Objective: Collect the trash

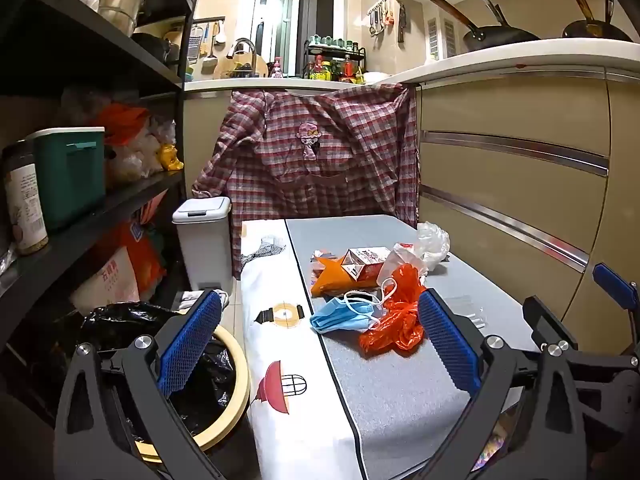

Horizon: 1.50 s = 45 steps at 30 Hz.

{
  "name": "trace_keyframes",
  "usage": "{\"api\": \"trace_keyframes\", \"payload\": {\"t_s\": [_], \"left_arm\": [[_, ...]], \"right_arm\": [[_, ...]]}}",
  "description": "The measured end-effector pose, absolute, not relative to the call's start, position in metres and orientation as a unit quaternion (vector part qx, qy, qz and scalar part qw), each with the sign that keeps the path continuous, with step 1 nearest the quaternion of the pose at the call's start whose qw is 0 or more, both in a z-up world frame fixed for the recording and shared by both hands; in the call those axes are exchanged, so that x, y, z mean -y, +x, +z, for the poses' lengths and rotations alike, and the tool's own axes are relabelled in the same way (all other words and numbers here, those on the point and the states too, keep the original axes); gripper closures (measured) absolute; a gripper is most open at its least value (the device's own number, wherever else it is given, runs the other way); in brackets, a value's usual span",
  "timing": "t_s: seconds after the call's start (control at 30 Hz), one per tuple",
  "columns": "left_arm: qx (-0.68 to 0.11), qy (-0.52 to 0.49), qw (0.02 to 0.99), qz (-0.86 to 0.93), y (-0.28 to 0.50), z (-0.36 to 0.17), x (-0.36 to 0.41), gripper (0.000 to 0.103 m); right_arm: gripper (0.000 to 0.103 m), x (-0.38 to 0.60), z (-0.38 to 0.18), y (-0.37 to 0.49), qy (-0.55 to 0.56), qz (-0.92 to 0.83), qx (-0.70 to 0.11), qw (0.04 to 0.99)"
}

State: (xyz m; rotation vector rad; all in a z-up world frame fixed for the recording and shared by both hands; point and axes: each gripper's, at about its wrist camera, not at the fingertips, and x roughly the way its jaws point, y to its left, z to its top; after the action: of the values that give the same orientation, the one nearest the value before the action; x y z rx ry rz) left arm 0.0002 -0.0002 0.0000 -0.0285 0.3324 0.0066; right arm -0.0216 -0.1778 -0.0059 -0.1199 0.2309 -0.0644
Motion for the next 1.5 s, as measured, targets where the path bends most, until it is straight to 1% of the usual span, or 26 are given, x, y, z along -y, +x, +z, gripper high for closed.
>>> {"api": "trace_keyframes", "payload": {"t_s": [0.1,0.8,1.5], "left_arm": [[-0.155,-0.013,0.988,0.004,-0.0012,0.0006,0.0004,0.007],[-0.155,-0.013,0.988,0.003,-0.0018,0.008,0.0002,0.007],[-0.151,-0.013,0.988,0.006,-0.0021,0.003,0.0023,0.007]], "right_arm": [[0.005,0.1782,-0.0057,-0.0219,-0.061,-0.032,-0.115,0.991],[0.005,0.1738,-0.004,-0.0236,-0.065,-0.031,-0.111,0.991],[0.005,0.1693,0.0022,-0.0294,-0.065,-0.025,-0.107,0.992]]}}
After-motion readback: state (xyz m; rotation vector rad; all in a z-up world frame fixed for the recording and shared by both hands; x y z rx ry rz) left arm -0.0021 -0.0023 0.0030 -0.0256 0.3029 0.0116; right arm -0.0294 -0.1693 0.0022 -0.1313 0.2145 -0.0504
